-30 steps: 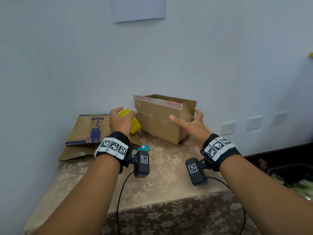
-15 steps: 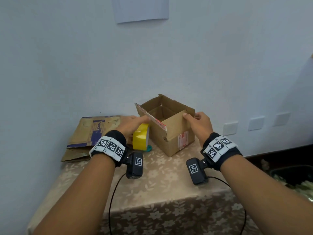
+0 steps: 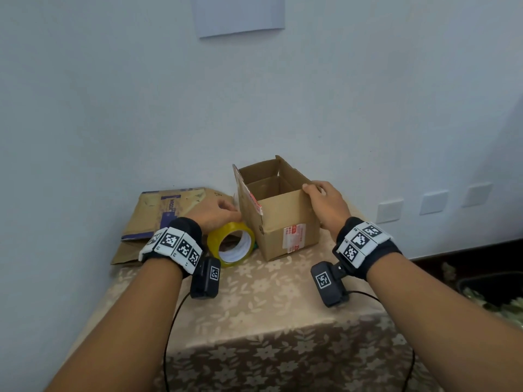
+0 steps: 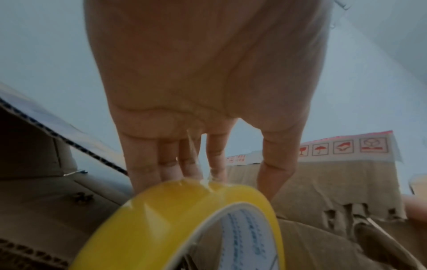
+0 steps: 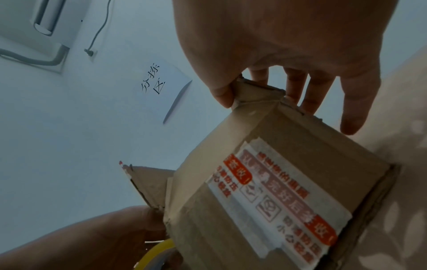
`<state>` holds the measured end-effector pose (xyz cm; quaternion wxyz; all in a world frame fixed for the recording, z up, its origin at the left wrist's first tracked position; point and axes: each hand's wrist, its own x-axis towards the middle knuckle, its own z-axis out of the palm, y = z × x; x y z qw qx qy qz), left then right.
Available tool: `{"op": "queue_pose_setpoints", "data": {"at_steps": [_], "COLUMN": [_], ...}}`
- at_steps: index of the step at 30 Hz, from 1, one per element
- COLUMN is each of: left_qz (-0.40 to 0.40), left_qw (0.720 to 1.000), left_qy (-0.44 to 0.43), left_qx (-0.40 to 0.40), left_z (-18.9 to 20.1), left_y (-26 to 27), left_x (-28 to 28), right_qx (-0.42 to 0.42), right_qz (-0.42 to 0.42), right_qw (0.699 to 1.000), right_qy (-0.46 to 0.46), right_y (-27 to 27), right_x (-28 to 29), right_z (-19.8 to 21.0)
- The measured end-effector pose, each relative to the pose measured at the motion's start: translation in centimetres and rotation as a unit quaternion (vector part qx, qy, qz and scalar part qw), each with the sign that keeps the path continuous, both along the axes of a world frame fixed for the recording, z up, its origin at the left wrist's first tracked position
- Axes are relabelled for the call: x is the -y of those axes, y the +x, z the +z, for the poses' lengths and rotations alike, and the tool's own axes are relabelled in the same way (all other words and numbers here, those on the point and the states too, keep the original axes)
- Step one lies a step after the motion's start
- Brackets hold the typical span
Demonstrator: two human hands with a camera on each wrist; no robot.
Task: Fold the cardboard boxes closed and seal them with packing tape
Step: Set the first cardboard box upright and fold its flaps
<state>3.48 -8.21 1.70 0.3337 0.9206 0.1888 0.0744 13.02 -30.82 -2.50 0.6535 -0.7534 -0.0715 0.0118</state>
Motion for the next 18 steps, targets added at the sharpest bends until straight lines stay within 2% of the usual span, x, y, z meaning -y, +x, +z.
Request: {"op": "queue_pose_setpoints", "data": {"at_steps": [5,14,18], "left_qz": [-0.005,0.051,0.022], "left_qw": [1.000,0.992,0.985], "left_qy": [0.013,0.073,-0.024], "left_qx": [0.019,0.095,0.168], "left_z": [0.1,0.8,1.1], "left_y": [0.4,0.4,0.8], "left_x": [-0.2,-0.1,1.0], "right_qx": [0.050,0.036,0.050], "right_qz": [0.036,0.053,0.060], "right_qw": [0.998,0.997,0.996], "right_qy": [0.031,0.042,0.044], "right_y": [-0.1,-0.4,-0.6], "right_x": [-0.4,-0.9,-1.0], "right_z": [0.2,0.1,0.5]}}
